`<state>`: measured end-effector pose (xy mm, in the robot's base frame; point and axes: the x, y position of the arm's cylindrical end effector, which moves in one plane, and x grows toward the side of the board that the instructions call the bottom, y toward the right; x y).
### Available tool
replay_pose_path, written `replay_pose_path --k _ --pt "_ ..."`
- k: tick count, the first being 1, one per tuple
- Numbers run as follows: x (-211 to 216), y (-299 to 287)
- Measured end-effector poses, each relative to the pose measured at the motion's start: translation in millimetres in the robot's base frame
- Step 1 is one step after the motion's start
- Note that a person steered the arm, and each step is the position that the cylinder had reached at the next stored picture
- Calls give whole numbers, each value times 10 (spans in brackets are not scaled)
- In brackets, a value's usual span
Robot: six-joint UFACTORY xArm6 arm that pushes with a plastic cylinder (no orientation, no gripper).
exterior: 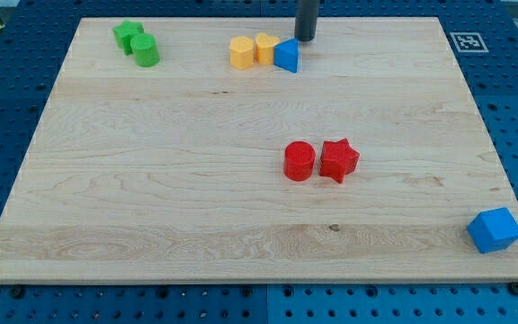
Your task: Slide the blue triangle to the top right of the red star
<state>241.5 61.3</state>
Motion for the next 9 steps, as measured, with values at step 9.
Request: replay_pose_path --k 9 --pt "764 152"
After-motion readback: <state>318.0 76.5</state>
